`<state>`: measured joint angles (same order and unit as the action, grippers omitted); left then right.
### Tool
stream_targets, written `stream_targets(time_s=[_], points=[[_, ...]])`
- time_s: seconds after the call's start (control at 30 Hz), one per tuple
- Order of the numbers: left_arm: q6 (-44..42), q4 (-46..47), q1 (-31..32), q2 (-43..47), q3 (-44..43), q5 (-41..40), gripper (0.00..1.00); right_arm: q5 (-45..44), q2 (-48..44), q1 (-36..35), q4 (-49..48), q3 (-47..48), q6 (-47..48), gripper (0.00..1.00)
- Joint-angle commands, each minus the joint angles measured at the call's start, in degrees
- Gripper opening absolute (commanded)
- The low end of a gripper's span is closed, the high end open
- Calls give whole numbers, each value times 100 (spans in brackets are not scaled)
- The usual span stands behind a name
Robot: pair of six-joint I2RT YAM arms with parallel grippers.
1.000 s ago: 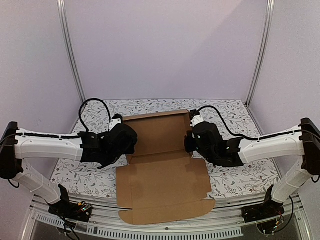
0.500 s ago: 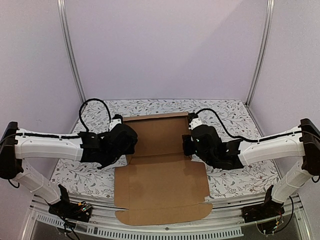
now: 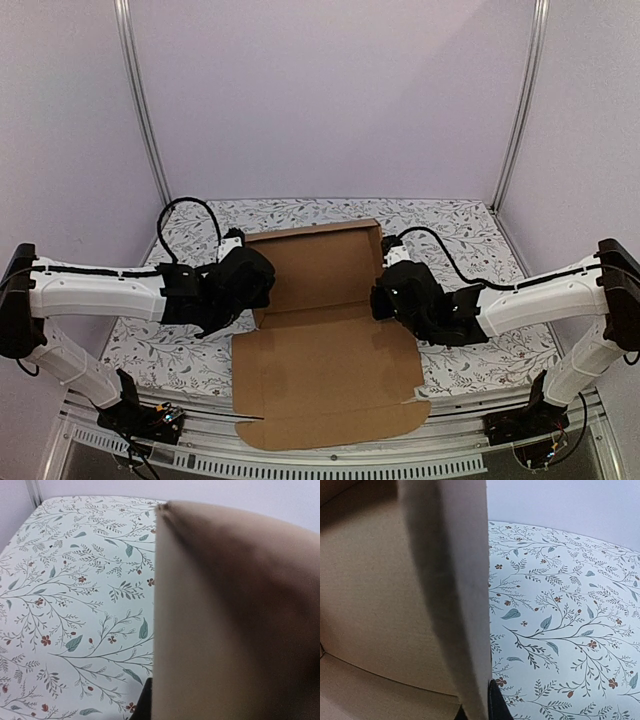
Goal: Fold the paper box
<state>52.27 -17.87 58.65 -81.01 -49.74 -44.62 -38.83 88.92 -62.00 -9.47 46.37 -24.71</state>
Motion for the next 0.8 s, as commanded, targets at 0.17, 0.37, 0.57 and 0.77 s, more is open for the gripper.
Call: stream_targets(time_s=[0.17, 0.37, 0.57, 0.77], points=[[154, 212, -33, 32, -124, 66, 0, 40, 11, -67, -37, 148, 22, 5], [134, 218, -38, -21, -142, 107, 0, -260, 0, -66, -73, 422, 303, 39], [117, 187, -35, -7, -135, 90, 0, -505, -52, -67, -231, 754, 845, 41], [102, 172, -38, 58, -115, 101, 0, -475, -18, 112, -406, 995, 1379, 42]])
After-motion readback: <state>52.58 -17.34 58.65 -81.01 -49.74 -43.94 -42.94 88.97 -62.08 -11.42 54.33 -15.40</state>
